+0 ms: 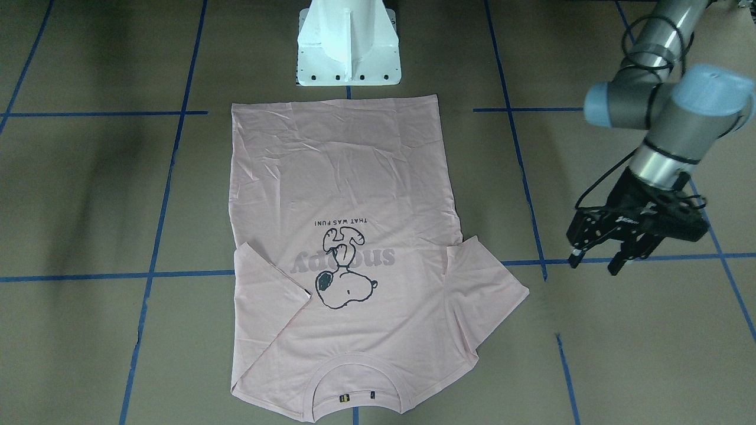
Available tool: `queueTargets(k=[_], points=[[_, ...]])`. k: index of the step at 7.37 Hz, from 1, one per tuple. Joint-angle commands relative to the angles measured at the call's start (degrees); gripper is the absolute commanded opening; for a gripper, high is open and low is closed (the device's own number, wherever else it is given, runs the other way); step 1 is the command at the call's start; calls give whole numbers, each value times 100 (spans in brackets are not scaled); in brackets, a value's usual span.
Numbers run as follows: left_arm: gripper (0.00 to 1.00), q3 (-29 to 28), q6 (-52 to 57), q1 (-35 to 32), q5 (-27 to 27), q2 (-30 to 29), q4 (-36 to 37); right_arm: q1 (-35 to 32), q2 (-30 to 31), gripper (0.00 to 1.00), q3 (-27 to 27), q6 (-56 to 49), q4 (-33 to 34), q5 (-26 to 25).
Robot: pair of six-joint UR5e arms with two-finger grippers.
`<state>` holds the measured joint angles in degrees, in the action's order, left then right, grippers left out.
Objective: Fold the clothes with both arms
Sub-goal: 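Withdraw the right arm while the left gripper moves to the other sleeve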
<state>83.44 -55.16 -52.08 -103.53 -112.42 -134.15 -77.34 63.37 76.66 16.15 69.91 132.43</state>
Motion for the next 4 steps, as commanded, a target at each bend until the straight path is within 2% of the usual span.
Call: queueTargets(k=[1, 4], points=[[64, -722, -407, 434, 473, -420, -33, -27, 52, 100, 50, -16, -4, 20], [59, -951, -425, 585, 702, -499, -76, -27, 70, 100, 51, -16, -4, 11]])
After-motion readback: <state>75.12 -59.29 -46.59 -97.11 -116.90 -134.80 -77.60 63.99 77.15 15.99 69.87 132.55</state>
